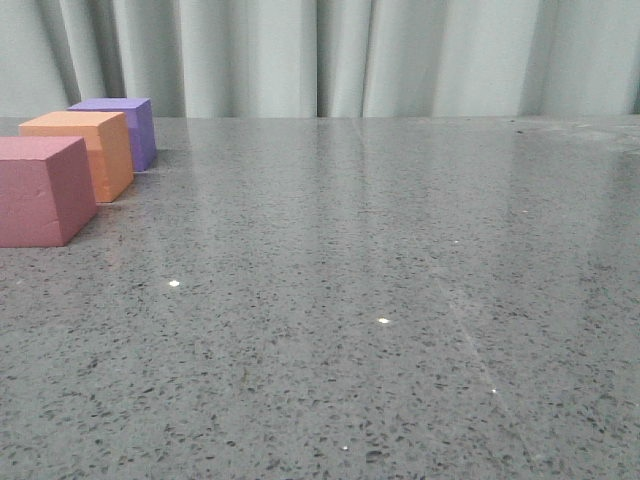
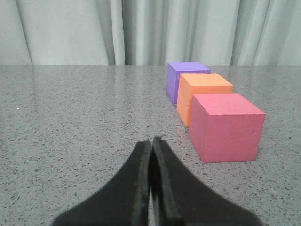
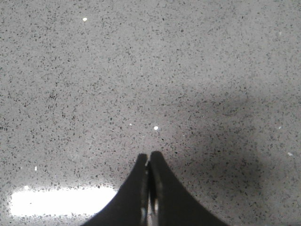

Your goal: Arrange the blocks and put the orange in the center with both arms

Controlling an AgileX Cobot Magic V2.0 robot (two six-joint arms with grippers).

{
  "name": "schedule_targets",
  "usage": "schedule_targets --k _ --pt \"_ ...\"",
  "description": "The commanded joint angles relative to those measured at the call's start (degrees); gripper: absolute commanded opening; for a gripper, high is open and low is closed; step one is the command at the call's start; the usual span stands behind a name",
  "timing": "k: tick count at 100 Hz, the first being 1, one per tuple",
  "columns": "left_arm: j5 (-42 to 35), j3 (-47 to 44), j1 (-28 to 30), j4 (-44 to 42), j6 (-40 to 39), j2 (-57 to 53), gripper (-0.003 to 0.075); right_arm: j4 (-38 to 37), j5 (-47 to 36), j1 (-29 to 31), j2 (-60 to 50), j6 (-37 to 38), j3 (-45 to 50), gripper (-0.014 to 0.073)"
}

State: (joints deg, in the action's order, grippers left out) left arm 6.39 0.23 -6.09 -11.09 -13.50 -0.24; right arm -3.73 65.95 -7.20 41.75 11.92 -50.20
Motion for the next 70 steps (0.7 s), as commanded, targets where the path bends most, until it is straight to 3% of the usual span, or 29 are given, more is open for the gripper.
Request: schedule_targets --k 1,23,50,70 --pt "-4.67 -3.07 0.08 0.33 0.11 -1.85 -0.0019 -0.34 -2.42 0.16 -0.15 -0.39 -1.27 -0.0067" --pt "-4.67 -3.07 0.08 0.33 0.11 -1.85 -0.0019 -0.85 -4.36 0.16 -1.08 -0.39 0.71 -0.0067" --pt "-4.67 -3.07 0.08 0.33 0.11 -1.85 -0.0019 0.33 -32.74 0.16 -10.52 -0.39 14.47 -0.0067" --pt "-4.67 -3.07 0.08 0.33 0.11 -1.85 -0.0019 1.7 -41.9 0.16 -22.98 -0.39 27.25 -0.0067"
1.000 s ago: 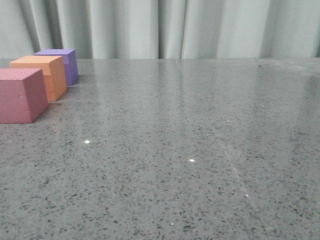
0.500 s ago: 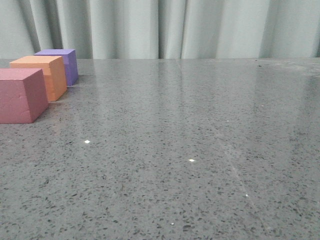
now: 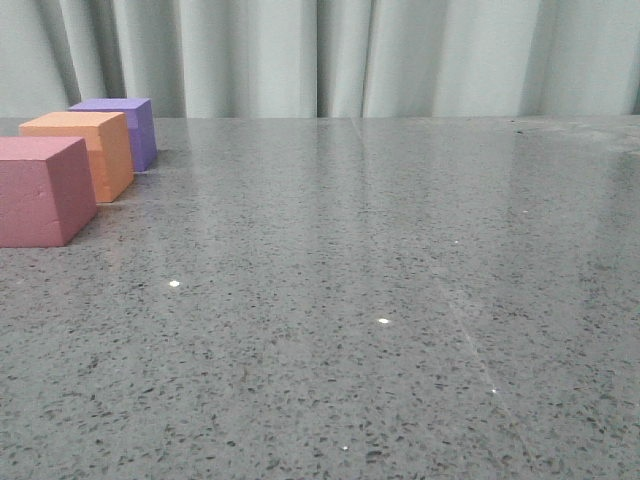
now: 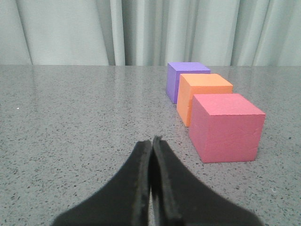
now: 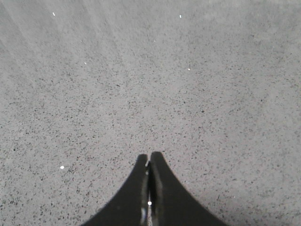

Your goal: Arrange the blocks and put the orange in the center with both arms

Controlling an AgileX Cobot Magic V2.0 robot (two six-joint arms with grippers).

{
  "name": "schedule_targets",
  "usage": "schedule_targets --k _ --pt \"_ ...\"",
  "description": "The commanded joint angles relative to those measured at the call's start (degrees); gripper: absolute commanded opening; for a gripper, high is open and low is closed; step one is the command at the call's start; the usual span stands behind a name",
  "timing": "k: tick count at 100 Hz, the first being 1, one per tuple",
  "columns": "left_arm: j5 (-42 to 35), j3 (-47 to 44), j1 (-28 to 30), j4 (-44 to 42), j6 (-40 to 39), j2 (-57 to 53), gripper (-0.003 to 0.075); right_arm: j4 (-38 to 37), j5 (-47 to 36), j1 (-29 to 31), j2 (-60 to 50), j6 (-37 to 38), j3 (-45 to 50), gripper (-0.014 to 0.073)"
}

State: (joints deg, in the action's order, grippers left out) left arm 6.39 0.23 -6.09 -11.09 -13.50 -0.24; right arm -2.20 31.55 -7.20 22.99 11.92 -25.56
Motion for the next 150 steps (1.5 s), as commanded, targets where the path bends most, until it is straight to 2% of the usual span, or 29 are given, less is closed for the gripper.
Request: schedule_targets --k 1,30,67,85,106,122,150 --pt "-4.67 -3.07 0.08 0.33 0.11 -1.85 -0.0019 0.18 -7.74 0.16 -5.71 -0.39 3.34 -0.0067" --pt "-4.67 -3.07 0.08 0.33 0.11 -1.85 -0.0019 0.18 -13.71 0.34 -25.47 -0.88 15.65 -0.0067" --pt "-4.42 -3.07 0.08 0.33 0.11 -1.85 -0.0019 0.16 -26.95 1.36 -24.76 -1.21 23.7 -0.0067" --pt "-4.42 -3.07 0.08 0.33 0.11 -1.85 -0.0019 0.4 -26.87 1.36 -24.76 -1.8 26.37 -0.0067" --pt "-4.42 -3.07 0.08 0.33 0.11 -1.85 -0.0019 3.46 -27.71 1.36 -24.76 -7.57 26.37 -0.0067" --pt "-4.42 -3.07 0.08 0.33 0.11 -1.85 -0.0019 3.55 -28.13 1.36 -24.76 -7.58 26.37 -0.0067" --pt "-4.42 -3.07 0.08 0.33 0.11 -1.85 -0.0019 3.34 -34.09 1.36 -24.76 -7.58 26.37 -0.0067"
